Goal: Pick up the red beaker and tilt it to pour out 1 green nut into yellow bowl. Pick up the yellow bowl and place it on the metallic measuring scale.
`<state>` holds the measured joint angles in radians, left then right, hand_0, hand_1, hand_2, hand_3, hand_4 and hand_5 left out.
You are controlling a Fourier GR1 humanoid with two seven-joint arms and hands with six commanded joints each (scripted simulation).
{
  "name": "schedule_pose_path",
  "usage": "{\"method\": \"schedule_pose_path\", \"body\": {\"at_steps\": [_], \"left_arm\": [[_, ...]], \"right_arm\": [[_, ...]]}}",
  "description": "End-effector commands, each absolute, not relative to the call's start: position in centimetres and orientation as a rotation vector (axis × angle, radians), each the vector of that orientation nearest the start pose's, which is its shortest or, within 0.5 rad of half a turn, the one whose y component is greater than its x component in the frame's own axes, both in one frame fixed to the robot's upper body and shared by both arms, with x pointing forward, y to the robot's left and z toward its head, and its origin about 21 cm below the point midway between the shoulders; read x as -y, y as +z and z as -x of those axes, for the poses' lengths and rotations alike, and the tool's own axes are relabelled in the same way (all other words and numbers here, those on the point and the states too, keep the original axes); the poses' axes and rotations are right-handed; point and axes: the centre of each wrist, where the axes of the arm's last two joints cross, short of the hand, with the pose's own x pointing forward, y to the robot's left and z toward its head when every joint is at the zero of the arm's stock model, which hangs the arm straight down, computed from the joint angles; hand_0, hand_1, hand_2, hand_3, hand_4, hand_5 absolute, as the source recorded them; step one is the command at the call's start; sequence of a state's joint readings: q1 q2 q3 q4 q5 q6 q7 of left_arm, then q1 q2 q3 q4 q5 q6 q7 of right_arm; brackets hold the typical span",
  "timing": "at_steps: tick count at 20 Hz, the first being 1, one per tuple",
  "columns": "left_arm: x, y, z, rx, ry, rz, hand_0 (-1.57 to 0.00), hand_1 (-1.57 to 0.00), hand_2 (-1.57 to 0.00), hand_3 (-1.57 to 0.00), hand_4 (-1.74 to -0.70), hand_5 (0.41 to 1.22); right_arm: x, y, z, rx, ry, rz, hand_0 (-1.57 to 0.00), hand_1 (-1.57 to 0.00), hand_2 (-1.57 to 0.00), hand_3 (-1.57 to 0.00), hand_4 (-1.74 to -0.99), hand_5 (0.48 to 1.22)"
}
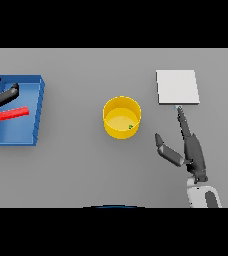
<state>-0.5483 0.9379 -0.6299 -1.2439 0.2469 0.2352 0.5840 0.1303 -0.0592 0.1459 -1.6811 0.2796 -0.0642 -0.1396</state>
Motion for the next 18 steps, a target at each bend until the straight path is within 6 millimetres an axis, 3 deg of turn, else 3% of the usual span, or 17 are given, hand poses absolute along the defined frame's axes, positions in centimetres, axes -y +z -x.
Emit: {"method": "schedule_pose_path", "body": {"at_steps": [1,6,9,14,18], "left_arm": [[-33.2,10.9,-34.2,0.956,-0.555,-0.748,-0.19,-0.16,-0.16,-0.15,-0.80,0.679],[-33.5,11.1,-34.4,1.055,-0.521,-0.745,-0.06,-0.05,-0.05,-0.05,-0.79,0.674],[-33.4,11.1,-34.7,1.071,-0.512,-0.741,-0.03,-0.03,-0.03,-0.02,-0.78,0.679],[-33.0,10.7,-34.6,1.071,-0.515,-0.728,-0.01,-0.01,-0.01,-0.01,-0.79,0.707],[-32.9,10.8,-34.7,1.066,-0.522,-0.723,0.00,0.00,0.00,0.00,-0.80,0.708]], "right_arm": [[21.5,0.0,-21.7,1.696,0.301,0.205,0.00,0.00,0.00,0.00,-1.188,0.668],[21.6,0.0,-21.8,1.676,0.353,0.270,0.00,0.00,0.00,0.00,-1.203,0.660],[21.3,0.9,-22.6,1.714,0.451,0.217,0.00,0.00,0.00,0.00,-1.162,0.694],[21.3,3.2,-25.6,1.690,0.779,0.241,0.00,0.00,0.00,0.00,-1.255,0.700],[20.5,5.1,-27.8,1.654,1.122,0.364,0.00,0.00,0.00,0.00,-1.279,0.671]]}}
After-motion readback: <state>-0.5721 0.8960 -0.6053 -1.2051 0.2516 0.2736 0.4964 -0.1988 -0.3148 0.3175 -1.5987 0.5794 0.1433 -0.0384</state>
